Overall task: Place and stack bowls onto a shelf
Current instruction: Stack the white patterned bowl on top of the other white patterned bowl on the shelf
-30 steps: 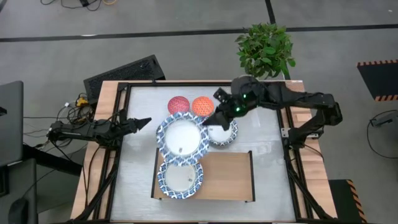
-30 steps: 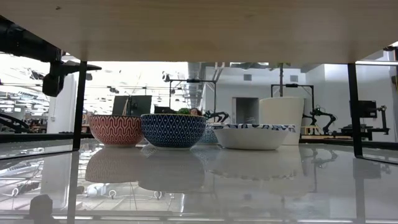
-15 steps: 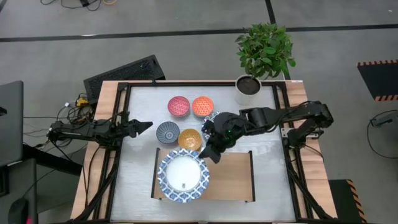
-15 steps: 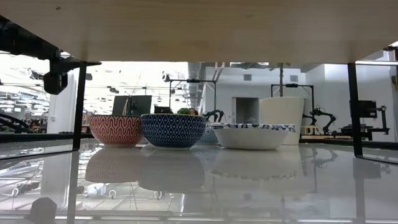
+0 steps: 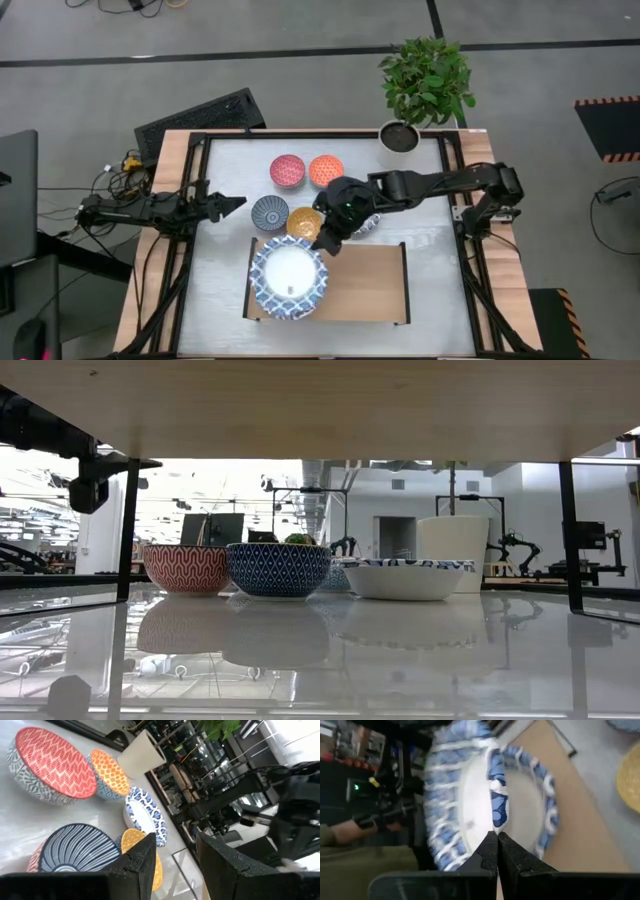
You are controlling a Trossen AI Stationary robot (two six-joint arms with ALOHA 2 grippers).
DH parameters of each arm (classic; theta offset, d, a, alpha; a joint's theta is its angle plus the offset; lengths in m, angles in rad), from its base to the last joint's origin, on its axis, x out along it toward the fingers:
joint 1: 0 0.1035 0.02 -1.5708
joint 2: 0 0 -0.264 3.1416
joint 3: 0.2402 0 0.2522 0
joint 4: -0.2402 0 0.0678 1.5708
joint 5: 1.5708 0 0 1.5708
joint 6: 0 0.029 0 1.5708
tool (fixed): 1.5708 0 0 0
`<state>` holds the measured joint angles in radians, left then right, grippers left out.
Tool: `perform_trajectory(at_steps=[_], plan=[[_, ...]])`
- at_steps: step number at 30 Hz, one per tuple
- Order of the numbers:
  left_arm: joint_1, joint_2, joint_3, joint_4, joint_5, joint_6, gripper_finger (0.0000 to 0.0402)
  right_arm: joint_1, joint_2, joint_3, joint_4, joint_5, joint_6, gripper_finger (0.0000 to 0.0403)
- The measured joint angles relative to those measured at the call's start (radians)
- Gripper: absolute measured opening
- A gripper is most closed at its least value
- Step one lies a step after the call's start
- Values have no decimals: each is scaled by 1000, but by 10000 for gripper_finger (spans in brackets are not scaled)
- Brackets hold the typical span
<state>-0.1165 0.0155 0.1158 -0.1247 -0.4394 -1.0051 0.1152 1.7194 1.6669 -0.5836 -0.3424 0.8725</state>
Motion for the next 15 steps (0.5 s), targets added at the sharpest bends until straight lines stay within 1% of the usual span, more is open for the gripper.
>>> perform_trajectory(at_steps=[8,15], plan=[[0,3,0,2,-1,0,128,-40,10,0,-1,-66,-17,22],[0,3,0,3,-2,0,128,-47,10,0,48,-80,-16,22]])
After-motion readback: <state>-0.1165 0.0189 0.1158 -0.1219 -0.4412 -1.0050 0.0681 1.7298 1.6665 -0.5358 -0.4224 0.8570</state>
